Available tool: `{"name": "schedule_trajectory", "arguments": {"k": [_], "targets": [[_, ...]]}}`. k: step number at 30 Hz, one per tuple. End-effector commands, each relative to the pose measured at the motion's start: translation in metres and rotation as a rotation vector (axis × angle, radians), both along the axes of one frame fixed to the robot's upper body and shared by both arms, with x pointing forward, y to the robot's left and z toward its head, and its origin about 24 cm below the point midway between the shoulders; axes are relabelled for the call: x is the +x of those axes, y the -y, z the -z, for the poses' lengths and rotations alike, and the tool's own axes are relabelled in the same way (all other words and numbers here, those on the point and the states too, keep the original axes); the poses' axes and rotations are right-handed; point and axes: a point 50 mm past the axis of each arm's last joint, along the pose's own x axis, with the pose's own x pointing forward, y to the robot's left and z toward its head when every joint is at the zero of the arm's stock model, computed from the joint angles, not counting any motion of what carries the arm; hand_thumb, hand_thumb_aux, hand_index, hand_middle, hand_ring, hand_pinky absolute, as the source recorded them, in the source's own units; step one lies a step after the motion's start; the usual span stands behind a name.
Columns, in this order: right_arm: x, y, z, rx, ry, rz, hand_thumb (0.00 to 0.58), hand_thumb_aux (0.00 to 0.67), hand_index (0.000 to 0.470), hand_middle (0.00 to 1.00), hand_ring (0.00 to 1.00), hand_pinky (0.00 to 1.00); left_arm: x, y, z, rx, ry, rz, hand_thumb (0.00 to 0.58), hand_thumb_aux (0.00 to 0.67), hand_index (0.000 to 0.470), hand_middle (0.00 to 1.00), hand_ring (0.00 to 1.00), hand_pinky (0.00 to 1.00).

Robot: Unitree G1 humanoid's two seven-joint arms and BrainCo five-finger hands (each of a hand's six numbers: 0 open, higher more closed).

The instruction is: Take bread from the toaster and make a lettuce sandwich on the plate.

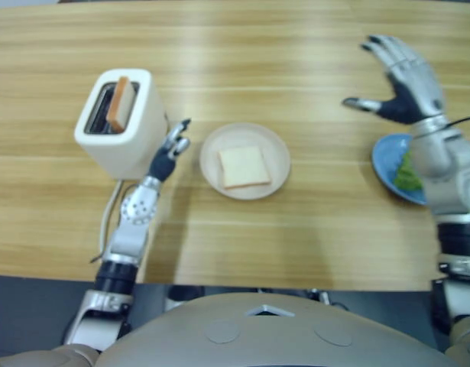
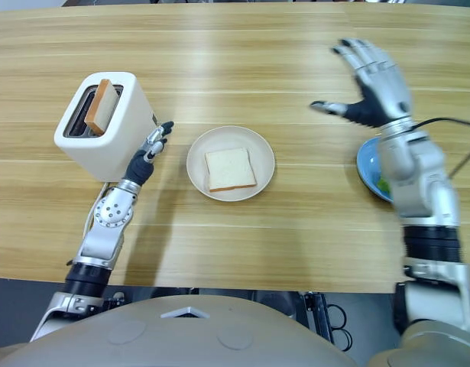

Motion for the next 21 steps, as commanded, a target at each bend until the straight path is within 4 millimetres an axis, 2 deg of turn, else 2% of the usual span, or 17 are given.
{"name": "schedule_trajectory", "arguments": {"k": [1, 5, 10, 15, 21], "targets": [[0.004, 0.049, 0.023, -0.166, -0.143, 0.229, 0.000, 0.000, 0.000, 0.00, 0.00, 0.00, -0.007, 0.006, 0.018, -0.070, -0.030, -0.031, 0.000, 0.000, 0.000, 0.00, 0.00, 0.00], [-0.003, 0.084, 0.050, -0.290, -0.270, 0.360, 0.000, 0.000, 0.000, 0.00, 0.00, 0.00, -0.012, 0.012, 0.024, -0.084, -0.028, -0.036, 0.000, 0.000, 0.000, 0.00, 0.00, 0.00], [-0.015, 0.103, 0.081, -0.329, -0.406, 0.430, 0.000, 0.000, 0.000, 0.00, 0.00, 0.00, -0.013, 0.013, 0.024, -0.081, -0.023, -0.037, 0.000, 0.000, 0.000, 0.00, 0.00, 0.00], [-0.022, 0.104, 0.107, -0.328, -0.494, 0.438, 0.000, 0.000, 0.000, 0.00, 0.00, 0.00, -0.013, 0.011, 0.024, -0.070, -0.017, -0.041, 0.000, 0.000, 0.000, 0.00, 0.00, 0.00], [-0.025, 0.104, 0.119, -0.324, -0.537, 0.439, 0.000, 0.000, 0.000, 0.00, 0.00, 0.00, -0.014, 0.011, 0.025, -0.061, -0.021, -0.041, 0.000, 0.000, 0.000, 0.00, 0.00, 0.00]]}}
